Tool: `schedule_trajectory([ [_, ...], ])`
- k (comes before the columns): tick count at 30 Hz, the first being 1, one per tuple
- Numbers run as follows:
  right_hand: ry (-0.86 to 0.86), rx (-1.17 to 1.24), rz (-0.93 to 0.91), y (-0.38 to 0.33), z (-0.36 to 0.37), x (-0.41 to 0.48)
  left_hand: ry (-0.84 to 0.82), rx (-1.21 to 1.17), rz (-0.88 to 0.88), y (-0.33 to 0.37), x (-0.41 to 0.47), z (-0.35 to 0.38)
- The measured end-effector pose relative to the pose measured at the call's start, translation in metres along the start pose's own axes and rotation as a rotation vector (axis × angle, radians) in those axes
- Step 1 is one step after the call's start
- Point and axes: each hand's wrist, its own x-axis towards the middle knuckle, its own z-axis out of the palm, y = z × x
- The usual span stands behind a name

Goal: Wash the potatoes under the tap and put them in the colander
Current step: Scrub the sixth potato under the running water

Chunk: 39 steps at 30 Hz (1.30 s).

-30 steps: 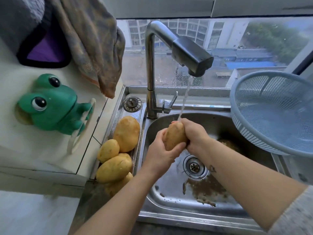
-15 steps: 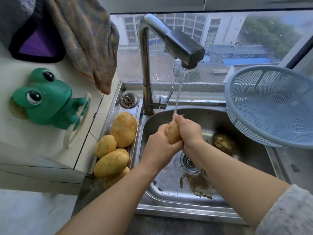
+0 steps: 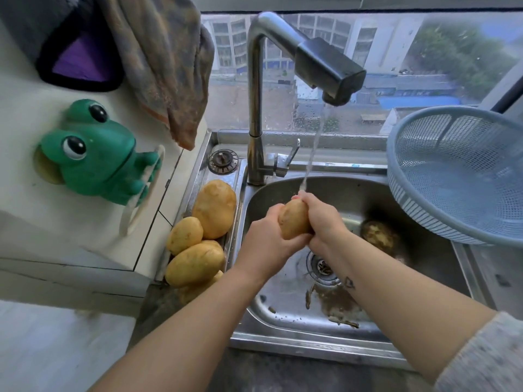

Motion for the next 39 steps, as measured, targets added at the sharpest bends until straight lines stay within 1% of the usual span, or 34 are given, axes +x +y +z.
schedule_trajectory([
  [2, -0.085, 0.027, -0.013, 0.004, -0.003, -0.002, -0.062, -0.083, -0.071, -0.006, 0.003, -0.005],
  [4, -0.16, 0.068, -0.044, 0.003, -0.007, -0.005, -0.154, -0.224, -0.177, -0.009, 0.009, -0.01],
  [6, -0.213, 0.077, -0.049, 0.003, -0.008, -0.007, -0.202, -0.303, -0.216, -0.01, 0.011, -0.012],
  [7, -0.204, 0.056, -0.038, 0.004, -0.007, -0.007, -0.194, -0.288, -0.205, -0.009, 0.01, -0.012],
  [8, -0.167, 0.036, -0.017, 0.003, -0.006, -0.006, -0.161, -0.223, -0.171, -0.008, 0.008, -0.01],
  [11, -0.024, 0.02, 0.066, 0.003, -0.004, -0.001, -0.016, 0.034, -0.024, -0.003, -0.002, -0.001],
  [13, 0.04, 0.016, 0.093, 0.005, -0.003, 0.003, 0.026, 0.113, 0.043, -0.003, -0.004, 0.003],
  [16, 0.082, 0.088, 0.135, 0.009, -0.005, 0.007, 0.053, 0.192, 0.129, -0.008, -0.003, 0.005],
  [18, 0.062, 0.1, 0.119, 0.014, -0.004, 0.008, 0.075, 0.218, 0.125, -0.011, -0.003, 0.006],
  [20, -0.049, 0.036, 0.037, 0.018, -0.001, 0.003, 0.066, 0.207, 0.083, -0.011, -0.001, 0.007],
  [22, -0.09, -0.063, -0.07, 0.023, 0.002, 0.0, -0.009, 0.201, 0.054, -0.012, 0.004, 0.006],
  [24, -0.043, -0.097, -0.121, 0.024, 0.003, 0.001, -0.121, 0.133, 0.029, -0.013, 0.007, 0.002],
  [26, 0.008, -0.099, -0.125, 0.023, 0.005, 0.005, -0.198, -0.033, -0.001, -0.014, 0.008, -0.001],
  [28, 0.063, -0.072, -0.076, 0.022, 0.008, 0.007, -0.224, -0.214, -0.073, -0.016, 0.008, -0.001],
  [30, 0.089, -0.056, -0.04, 0.021, 0.01, 0.007, -0.261, -0.32, -0.173, -0.017, 0.009, 0.002],
  [32, 0.096, -0.057, 0.001, 0.02, 0.009, 0.007, -0.341, -0.409, -0.25, -0.017, 0.01, 0.004],
  [35, 0.075, -0.043, 0.063, 0.015, 0.005, 0.009, -0.463, -0.574, -0.3, -0.017, 0.012, 0.003],
  [37, 0.043, -0.017, 0.083, 0.012, 0.003, 0.008, -0.487, -0.688, -0.35, -0.017, 0.012, 0.003],
  [39, 0.017, 0.01, 0.062, 0.012, 0.001, 0.009, -0.438, -0.761, -0.409, -0.015, 0.011, 0.006],
])
